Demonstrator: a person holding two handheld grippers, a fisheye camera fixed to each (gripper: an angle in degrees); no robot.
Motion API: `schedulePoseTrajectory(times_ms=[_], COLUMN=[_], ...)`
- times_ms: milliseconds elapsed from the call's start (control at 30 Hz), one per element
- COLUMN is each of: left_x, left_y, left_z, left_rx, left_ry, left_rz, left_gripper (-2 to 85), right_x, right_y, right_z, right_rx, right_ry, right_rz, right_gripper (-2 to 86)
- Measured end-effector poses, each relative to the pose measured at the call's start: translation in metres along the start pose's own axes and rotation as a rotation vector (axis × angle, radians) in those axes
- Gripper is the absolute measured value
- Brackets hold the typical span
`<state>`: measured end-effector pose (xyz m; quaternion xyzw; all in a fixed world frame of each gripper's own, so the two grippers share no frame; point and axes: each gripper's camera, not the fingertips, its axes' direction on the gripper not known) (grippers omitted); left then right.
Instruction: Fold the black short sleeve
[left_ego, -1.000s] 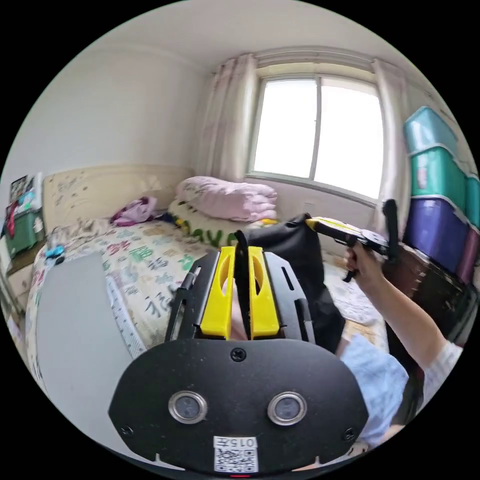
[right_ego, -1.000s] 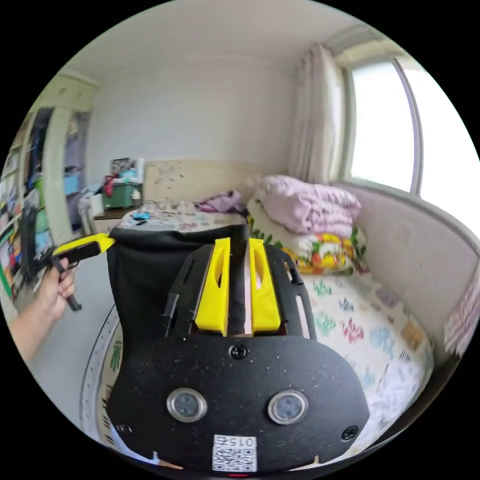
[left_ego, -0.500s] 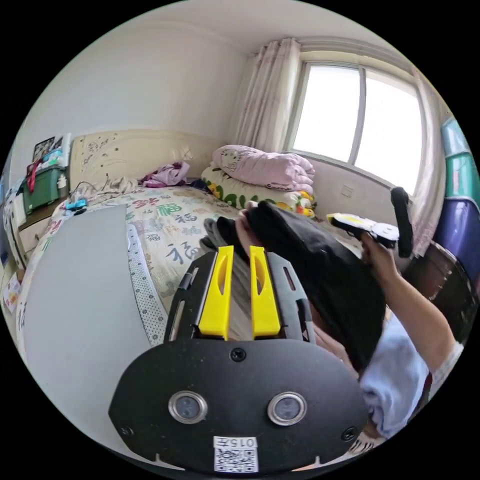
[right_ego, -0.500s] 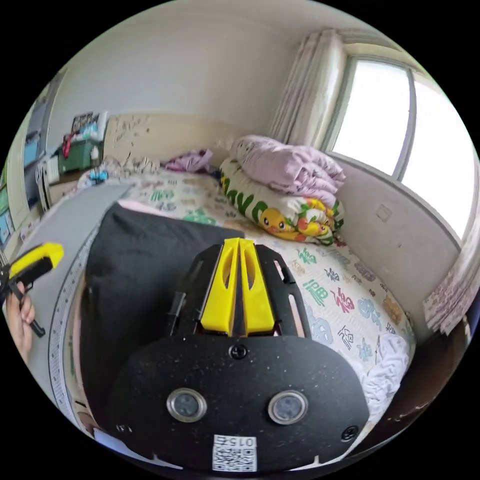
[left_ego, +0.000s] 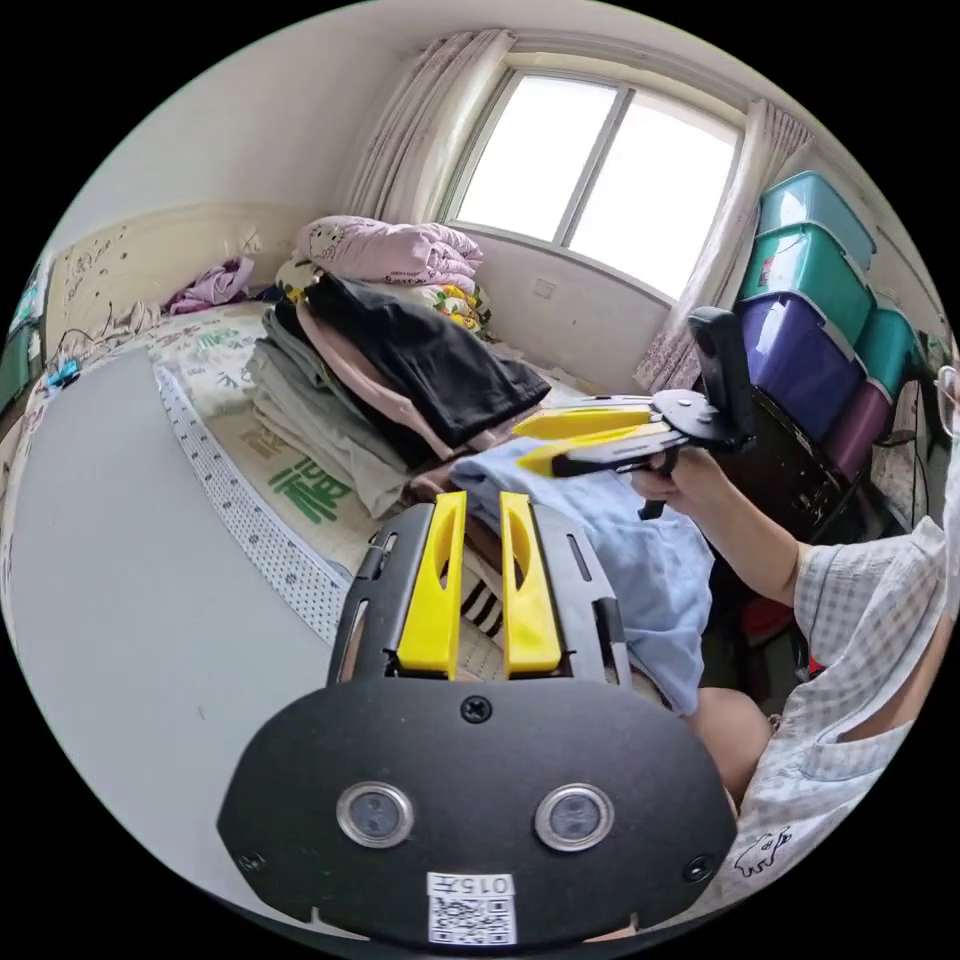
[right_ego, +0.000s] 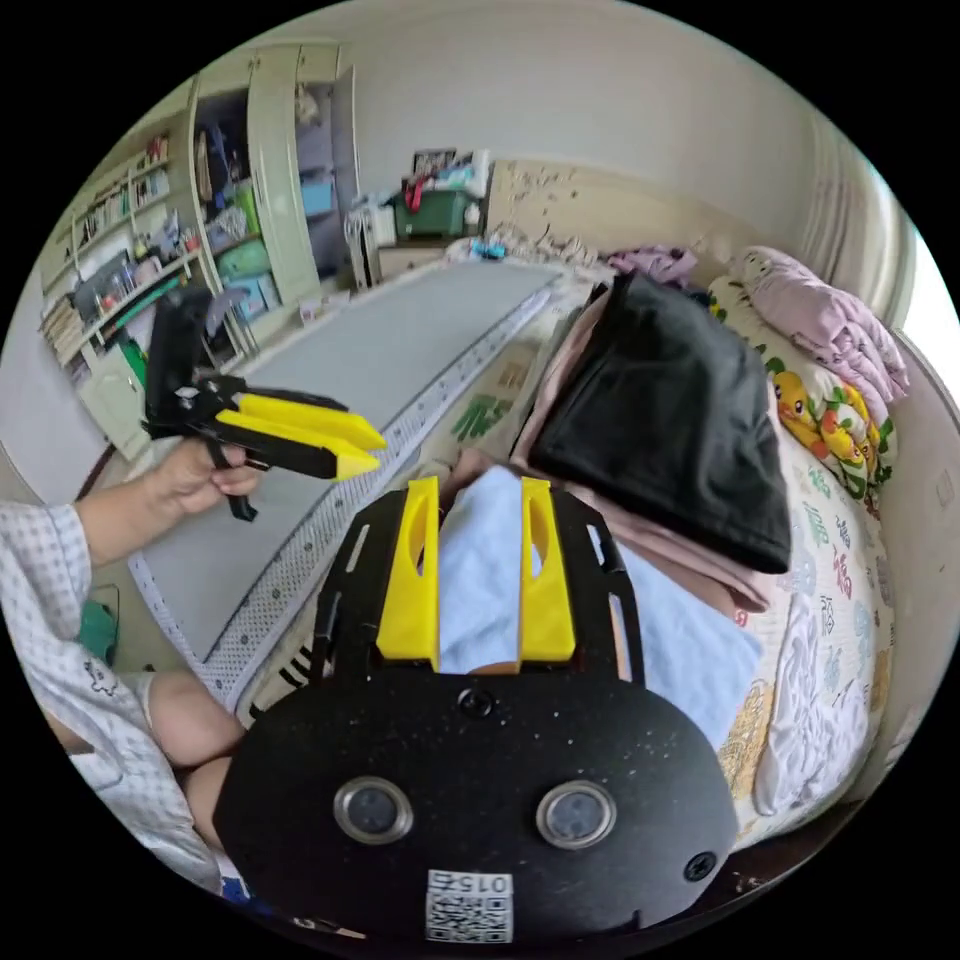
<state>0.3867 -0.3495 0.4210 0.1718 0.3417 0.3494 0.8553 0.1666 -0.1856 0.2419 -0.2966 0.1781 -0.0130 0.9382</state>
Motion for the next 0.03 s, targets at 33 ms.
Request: schedulePoseTrajectory(times_ms=[33], left_x=[-0.0021], left_y=[0.0040], left_z=[0.0011], left_rx=[-0.012], left_ry=[0.001], left_rz=[-0.028], left_gripper=[7.4], right_x=[-0.0039], right_y=[-0.0049], right_z=[0.0200], right_rx=[-0.074], right_ry=[0.067], right_rz=[-0.008], right_gripper=[11.9])
